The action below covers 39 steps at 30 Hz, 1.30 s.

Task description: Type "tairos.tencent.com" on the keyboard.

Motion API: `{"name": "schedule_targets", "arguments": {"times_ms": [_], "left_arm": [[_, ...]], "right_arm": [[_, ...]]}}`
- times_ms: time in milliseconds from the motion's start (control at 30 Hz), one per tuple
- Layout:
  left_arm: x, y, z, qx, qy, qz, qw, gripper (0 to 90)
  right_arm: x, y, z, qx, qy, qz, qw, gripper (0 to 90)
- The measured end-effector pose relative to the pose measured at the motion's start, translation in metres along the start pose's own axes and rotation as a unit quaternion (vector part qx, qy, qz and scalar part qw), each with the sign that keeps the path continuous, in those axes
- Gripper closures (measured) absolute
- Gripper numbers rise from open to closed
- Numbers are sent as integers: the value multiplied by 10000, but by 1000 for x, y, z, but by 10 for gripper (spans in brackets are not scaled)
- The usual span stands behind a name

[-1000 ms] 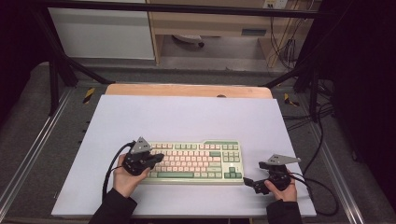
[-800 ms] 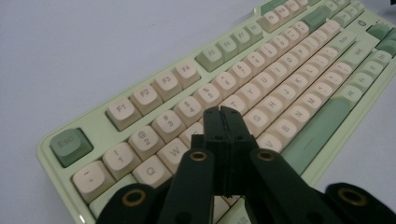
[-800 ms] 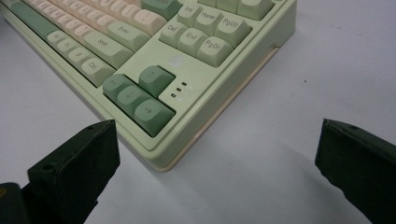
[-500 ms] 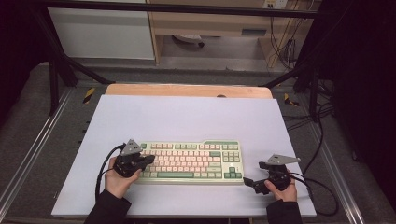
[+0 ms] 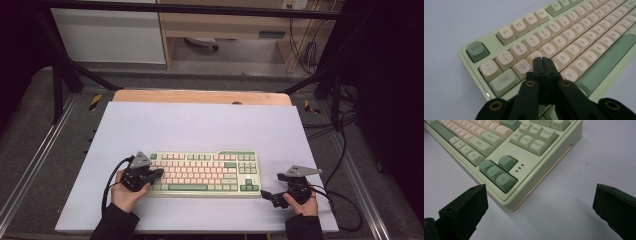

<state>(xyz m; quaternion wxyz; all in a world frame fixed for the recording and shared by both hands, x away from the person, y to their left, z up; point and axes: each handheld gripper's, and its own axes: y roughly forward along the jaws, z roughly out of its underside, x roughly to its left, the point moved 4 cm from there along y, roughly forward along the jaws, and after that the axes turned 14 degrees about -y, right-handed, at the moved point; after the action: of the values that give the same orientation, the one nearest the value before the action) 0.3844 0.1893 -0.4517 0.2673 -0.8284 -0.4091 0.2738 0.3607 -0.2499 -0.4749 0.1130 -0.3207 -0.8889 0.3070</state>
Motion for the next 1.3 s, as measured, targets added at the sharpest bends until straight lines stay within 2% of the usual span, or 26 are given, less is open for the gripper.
{"name": "schedule_targets", "arguments": {"times_ms": [233, 600, 833, 867, 967, 1300], "left_arm": [[1, 2, 2, 47, 19, -31, 10000, 900], [-1, -3, 2, -69, 10, 78, 9999, 899], [-1, -7, 1, -115, -8, 142, 9998, 900], [-1, -7, 2, -116, -4, 139, 9998, 899], [0, -8, 2, -130, -16, 159, 9998, 899], [0, -10, 2, -152, -59, 215, 9996, 900]], "right_arm": [[0, 0, 0, -1, 3, -1, 10000, 4], [0, -3, -3, -76, 47, -11, 10000, 4], [6, -5, -12, -172, -20, -57, 9998, 4], [8, -6, -16, -208, -94, -75, 9997, 3], [13, -5, -24, -256, -118, -52, 9996, 4], [28, 5, -43, -219, -297, -10, 9993, 21]]}}
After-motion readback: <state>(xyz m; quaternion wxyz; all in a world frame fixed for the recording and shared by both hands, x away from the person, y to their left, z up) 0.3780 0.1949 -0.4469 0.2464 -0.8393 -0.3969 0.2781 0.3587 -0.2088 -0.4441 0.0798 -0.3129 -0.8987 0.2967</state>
